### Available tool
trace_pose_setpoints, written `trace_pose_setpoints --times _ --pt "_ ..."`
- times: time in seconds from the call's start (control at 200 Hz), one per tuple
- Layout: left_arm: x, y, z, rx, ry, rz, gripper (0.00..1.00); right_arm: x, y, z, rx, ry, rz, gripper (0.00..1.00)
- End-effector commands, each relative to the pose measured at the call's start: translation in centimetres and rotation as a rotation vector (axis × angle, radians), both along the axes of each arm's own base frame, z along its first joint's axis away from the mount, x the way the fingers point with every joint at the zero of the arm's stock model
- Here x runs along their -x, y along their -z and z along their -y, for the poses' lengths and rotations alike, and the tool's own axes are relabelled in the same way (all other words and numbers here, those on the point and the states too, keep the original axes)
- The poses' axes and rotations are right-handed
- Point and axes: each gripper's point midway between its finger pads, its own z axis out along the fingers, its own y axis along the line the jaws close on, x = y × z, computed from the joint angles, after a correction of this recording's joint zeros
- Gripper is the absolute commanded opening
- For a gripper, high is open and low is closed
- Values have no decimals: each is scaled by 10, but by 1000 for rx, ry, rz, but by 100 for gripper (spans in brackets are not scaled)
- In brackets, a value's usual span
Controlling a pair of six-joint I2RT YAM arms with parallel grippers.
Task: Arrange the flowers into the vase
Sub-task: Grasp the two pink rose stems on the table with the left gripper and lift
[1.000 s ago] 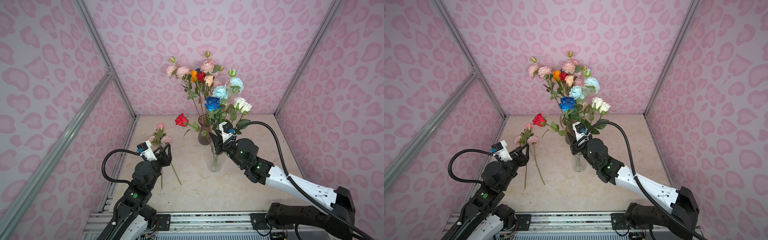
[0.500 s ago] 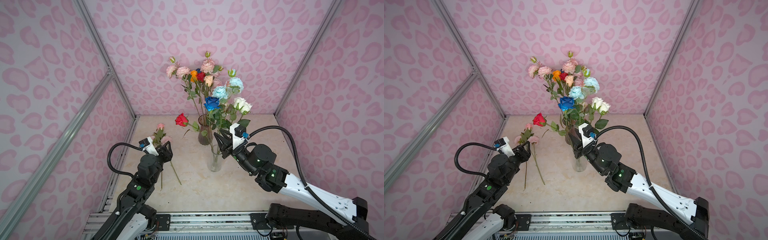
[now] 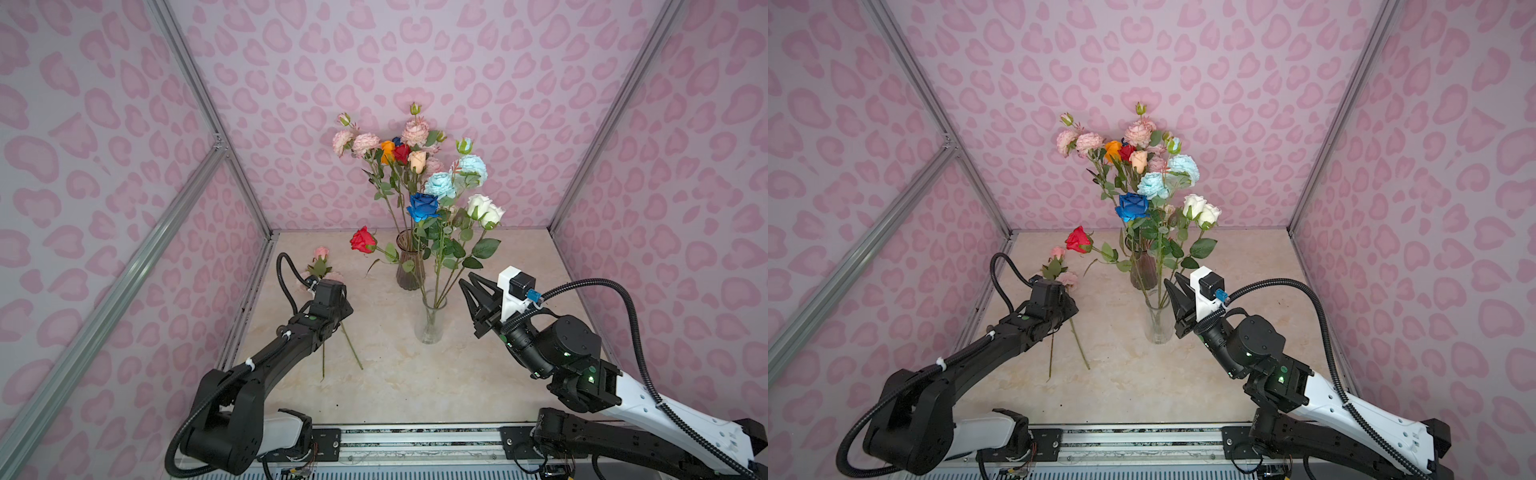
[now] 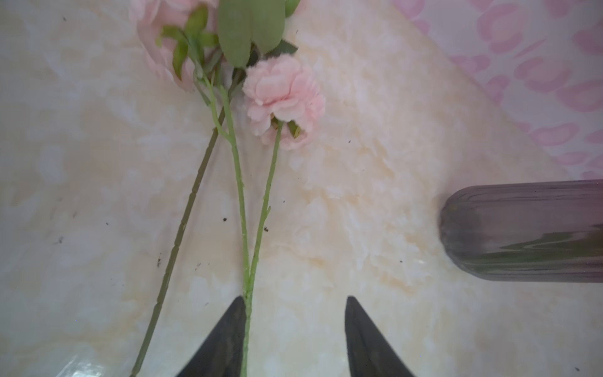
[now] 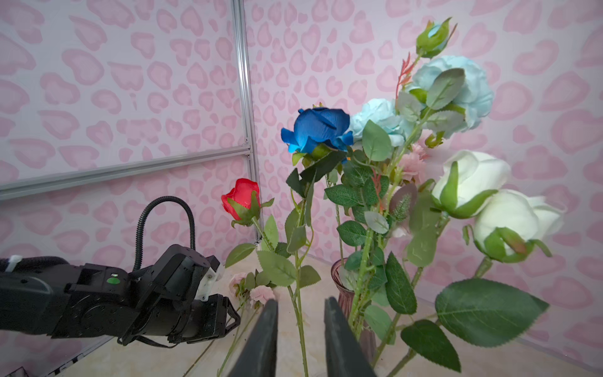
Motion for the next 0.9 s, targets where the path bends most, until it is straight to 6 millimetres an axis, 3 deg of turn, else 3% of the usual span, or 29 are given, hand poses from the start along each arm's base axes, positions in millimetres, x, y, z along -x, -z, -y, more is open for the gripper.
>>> trace_pose_setpoints --times 0.0,0.11,0.24,0.38,0.495,0.6,0.895 --pt "7 26 0 -6 -17 -99 50 -4 10 12 4 54 -21 28" --pt "7 48 6 -17 10 -157 47 -6 18 21 -8 76 -34 29" --pt "5 66 9 -64 38 -205 27 -9 22 29 -30 88 -45 29" --pt "-1 56 13 -86 79 -170 8 -10 22 33 -34 95 -47 29" --pt "-8 14 20 -155 140 -77 3 -10 23 34 -36 95 -49 29" --pt "-9 -44 24 -223 157 53 3 -11 21 34 -45 96 -48 29" --pt "14 -164 18 -179 172 377 3 -10 10 26 -44 65 -51 28"
